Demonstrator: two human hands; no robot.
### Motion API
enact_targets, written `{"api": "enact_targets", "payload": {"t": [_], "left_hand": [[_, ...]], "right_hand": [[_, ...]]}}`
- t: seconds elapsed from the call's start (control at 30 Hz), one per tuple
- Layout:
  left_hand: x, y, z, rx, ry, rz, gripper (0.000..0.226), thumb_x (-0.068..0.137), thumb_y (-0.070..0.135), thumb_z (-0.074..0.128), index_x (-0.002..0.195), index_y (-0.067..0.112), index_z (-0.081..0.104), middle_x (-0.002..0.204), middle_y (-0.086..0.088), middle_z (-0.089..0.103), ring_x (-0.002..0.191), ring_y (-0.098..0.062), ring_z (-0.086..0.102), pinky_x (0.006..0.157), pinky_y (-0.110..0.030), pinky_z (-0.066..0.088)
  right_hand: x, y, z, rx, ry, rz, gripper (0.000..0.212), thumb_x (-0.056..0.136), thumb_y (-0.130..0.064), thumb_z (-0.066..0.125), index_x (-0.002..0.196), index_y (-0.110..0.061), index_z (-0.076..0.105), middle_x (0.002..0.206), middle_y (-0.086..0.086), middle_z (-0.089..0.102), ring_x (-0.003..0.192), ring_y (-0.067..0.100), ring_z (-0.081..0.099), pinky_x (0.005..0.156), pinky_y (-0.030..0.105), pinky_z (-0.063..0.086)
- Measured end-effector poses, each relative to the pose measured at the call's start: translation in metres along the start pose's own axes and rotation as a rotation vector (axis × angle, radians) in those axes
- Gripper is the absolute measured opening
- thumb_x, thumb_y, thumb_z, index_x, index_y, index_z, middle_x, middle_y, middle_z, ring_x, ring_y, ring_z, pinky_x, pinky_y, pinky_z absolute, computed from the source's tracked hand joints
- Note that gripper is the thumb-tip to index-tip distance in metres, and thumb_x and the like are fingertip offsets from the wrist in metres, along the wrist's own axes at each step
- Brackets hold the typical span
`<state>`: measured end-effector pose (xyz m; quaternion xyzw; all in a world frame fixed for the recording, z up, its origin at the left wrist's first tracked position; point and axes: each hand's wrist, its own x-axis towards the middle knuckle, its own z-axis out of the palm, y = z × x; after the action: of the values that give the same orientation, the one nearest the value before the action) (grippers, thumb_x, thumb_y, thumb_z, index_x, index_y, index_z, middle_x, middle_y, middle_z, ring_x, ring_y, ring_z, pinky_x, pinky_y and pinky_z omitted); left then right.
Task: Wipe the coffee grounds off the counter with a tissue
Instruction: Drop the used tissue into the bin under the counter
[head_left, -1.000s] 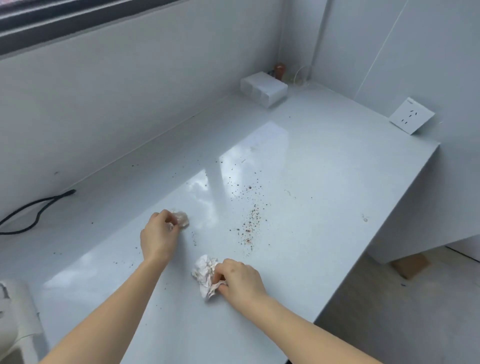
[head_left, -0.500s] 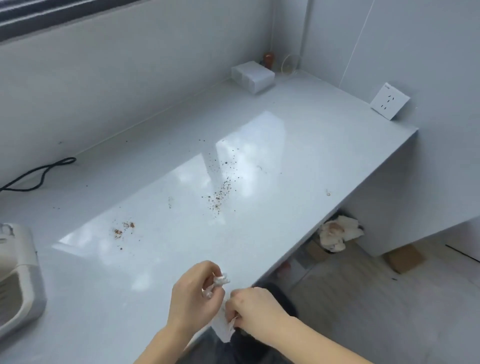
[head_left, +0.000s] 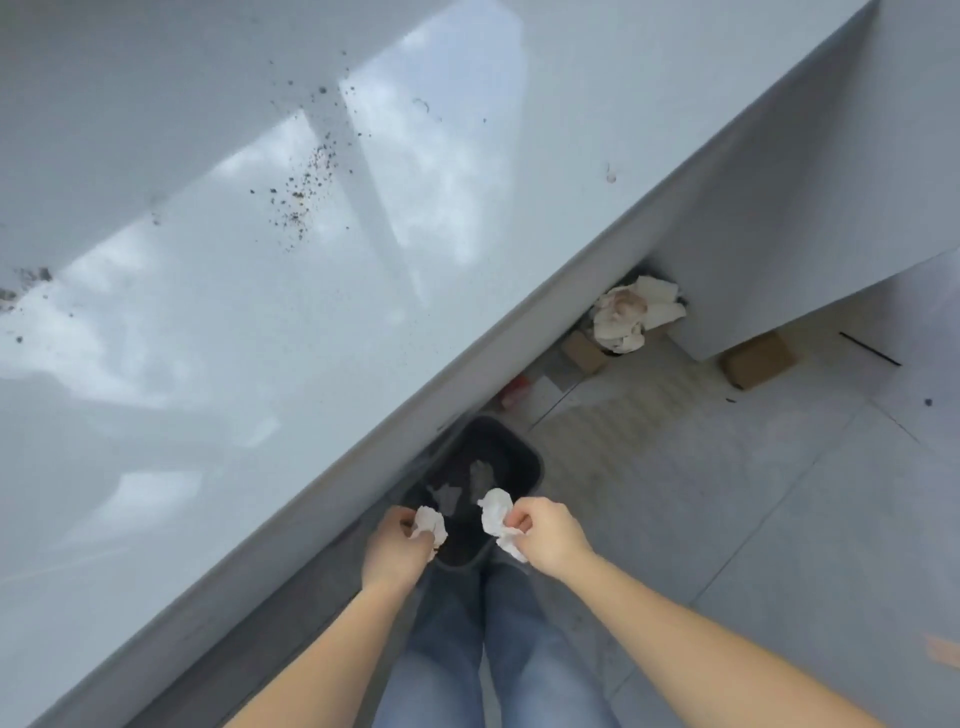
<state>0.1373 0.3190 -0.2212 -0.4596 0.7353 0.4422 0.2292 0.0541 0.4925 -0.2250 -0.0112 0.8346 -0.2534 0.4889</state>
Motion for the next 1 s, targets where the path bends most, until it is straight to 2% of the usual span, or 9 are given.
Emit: {"api": "enact_targets", "payload": {"t": [0.07, 0.13, 0.23, 0.37, 0.47, 0.57, 0.73, 0.87, 1.0], "left_hand": [[0.02, -0.004, 0.009, 0.005, -0.057, -0.018, 0.018, 0.082, 0.026, 0.05, 0.067, 0.017, 0.05, 0.062, 0.004, 0.056, 0.068, -0.022, 0.056, 0.056, -0.026, 0.037], [0.035, -0.001, 0.019, -0.01, -0.121, -0.034, 0.014, 0.083, 0.021, 0.055, 0.093, 0.014, 0.061, 0.085, -0.002, 0.064, 0.085, -0.025, 0.061, 0.068, -0.028, 0.042], [0.043, 0.001, 0.029, -0.056, -0.184, -0.105, 0.043, 0.086, 0.021, 0.056, 0.127, 0.01, 0.05, 0.117, -0.009, 0.06, 0.107, -0.025, 0.058, 0.089, -0.031, 0.044], [0.033, -0.012, 0.036, -0.087, -0.22, -0.145, 0.047, 0.09, 0.022, 0.049, 0.135, 0.012, 0.042, 0.13, -0.008, 0.054, 0.106, -0.02, 0.05, 0.085, -0.025, 0.035], [0.019, -0.022, 0.04, -0.114, -0.263, -0.163, 0.051, 0.091, 0.023, 0.048, 0.14, 0.013, 0.037, 0.141, -0.01, 0.048, 0.127, -0.026, 0.045, 0.094, -0.027, 0.034], [0.006, -0.019, 0.036, -0.107, -0.277, -0.131, 0.055, 0.091, 0.024, 0.048, 0.143, 0.015, 0.033, 0.147, -0.009, 0.041, 0.135, -0.023, 0.038, 0.104, -0.027, 0.031], [-0.018, 0.016, 0.014, 0.072, -0.222, 0.105, 0.059, 0.094, 0.034, 0.042, 0.148, 0.02, 0.024, 0.155, -0.002, 0.03, 0.141, -0.02, 0.03, 0.112, -0.031, 0.024], [-0.055, 0.051, -0.01, 0.456, -0.177, 0.489, 0.059, 0.096, 0.04, 0.034, 0.148, 0.018, 0.019, 0.156, -0.003, 0.027, 0.143, -0.019, 0.024, 0.117, -0.039, 0.022], [-0.099, 0.086, -0.051, 0.451, 0.002, 0.671, 0.064, 0.095, 0.045, 0.034, 0.15, 0.025, 0.008, 0.159, 0.005, 0.014, 0.146, -0.013, 0.012, 0.12, -0.035, 0.015]], "right_hand": [[0.019, 0.001, 0.015, 0.111, 0.016, 0.045, 0.019, 0.081, -0.013, 0.06, 0.097, -0.019, 0.065, 0.098, 0.001, 0.065, 0.095, 0.024, 0.064, 0.079, 0.028, 0.051], [0.036, -0.002, 0.026, 0.245, 0.013, 0.112, 0.03, 0.082, -0.006, 0.055, 0.109, -0.017, 0.063, 0.109, 0.007, 0.065, 0.097, 0.027, 0.064, 0.081, 0.035, 0.056], [0.049, -0.005, 0.036, 0.341, -0.025, 0.17, 0.041, 0.087, -0.013, 0.053, 0.128, -0.018, 0.052, 0.117, 0.006, 0.058, 0.099, 0.027, 0.06, 0.079, 0.038, 0.058], [0.048, 0.002, 0.042, 0.243, 0.021, 0.12, 0.046, 0.091, -0.013, 0.049, 0.137, -0.014, 0.044, 0.134, 0.013, 0.053, 0.121, 0.03, 0.051, 0.098, 0.033, 0.043], [0.035, 0.009, 0.039, 0.225, 0.013, 0.093, 0.045, 0.092, -0.009, 0.046, 0.136, -0.015, 0.045, 0.136, 0.01, 0.052, 0.122, 0.025, 0.049, 0.094, 0.025, 0.038], [0.023, 0.01, 0.029, 0.186, 0.004, 0.063, 0.05, 0.091, -0.007, 0.047, 0.139, -0.017, 0.043, 0.134, 0.009, 0.053, 0.119, 0.022, 0.051, 0.09, 0.019, 0.035], [0.004, -0.012, 0.003, 0.052, 0.008, -0.068, 0.048, 0.091, -0.013, 0.048, 0.138, -0.024, 0.044, 0.128, 0.006, 0.059, 0.1, 0.018, 0.058, 0.087, 0.025, 0.045], [-0.026, -0.047, -0.028, -0.157, 0.012, -0.33, 0.047, 0.091, -0.023, 0.049, 0.138, -0.027, 0.044, 0.14, -0.004, 0.052, 0.121, 0.015, 0.053, 0.098, 0.028, 0.042], [-0.071, -0.094, -0.075, -0.282, 0.106, -0.571, 0.041, 0.096, -0.039, 0.041, 0.137, -0.034, 0.043, 0.134, -0.011, 0.057, 0.118, 0.009, 0.055, 0.099, 0.03, 0.046]]}}
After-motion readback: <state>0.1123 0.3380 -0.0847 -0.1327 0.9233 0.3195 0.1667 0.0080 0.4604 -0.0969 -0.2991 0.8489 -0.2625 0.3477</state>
